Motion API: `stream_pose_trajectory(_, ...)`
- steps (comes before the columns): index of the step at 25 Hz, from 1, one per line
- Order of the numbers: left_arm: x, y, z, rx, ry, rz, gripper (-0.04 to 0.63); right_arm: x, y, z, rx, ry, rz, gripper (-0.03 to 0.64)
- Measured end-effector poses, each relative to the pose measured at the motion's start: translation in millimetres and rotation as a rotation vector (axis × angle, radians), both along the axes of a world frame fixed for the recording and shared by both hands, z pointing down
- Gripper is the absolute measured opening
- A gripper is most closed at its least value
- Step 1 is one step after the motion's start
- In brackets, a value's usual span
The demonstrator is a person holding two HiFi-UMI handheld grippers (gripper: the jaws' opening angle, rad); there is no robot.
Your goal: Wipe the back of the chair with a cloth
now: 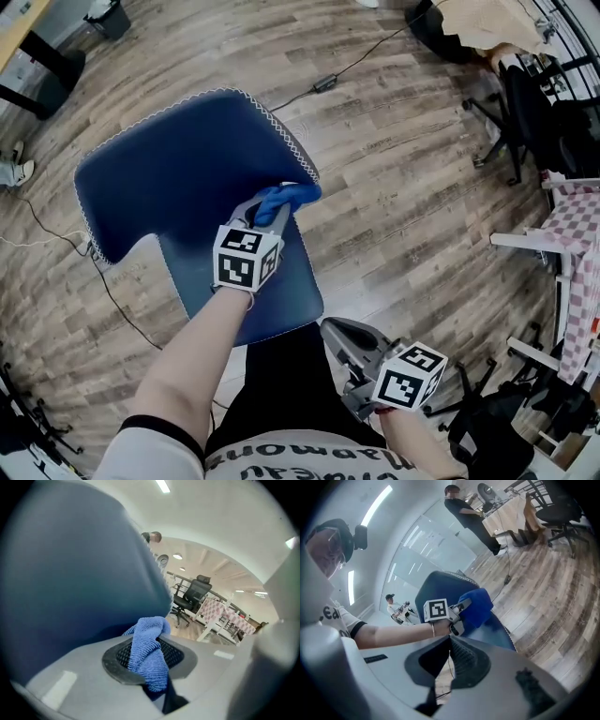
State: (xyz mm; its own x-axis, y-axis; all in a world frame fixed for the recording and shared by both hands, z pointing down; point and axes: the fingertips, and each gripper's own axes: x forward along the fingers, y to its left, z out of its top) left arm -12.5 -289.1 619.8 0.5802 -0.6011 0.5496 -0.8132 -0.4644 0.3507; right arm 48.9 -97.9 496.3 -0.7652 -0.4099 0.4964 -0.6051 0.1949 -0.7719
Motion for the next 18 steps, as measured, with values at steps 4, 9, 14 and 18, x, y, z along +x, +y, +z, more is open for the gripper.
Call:
stream_pose_trajectory(4,-21,25,-63,0.072,0.116,0.002,0.074,-20,1,-27,0.051,-0.014,-0.054,0.014)
stream_pose_trajectory(9,-58,55,-156,0.116,0.229,-0.04,0.074,-42,-12,-75,0.158,-0.035,-0.104,0.014)
stream_pose_trajectory(14,-90,83,-253,0.169,0.241,-0.075,0.075,-66,-52,-143,0.335,-0.087,-0.175,0.014)
stream_pose_trajectory(18,-112,131,-329,0.276,0.272,-0.119,0.077,-90,-58,-206,0.451,-0.126,-0.212,0.014)
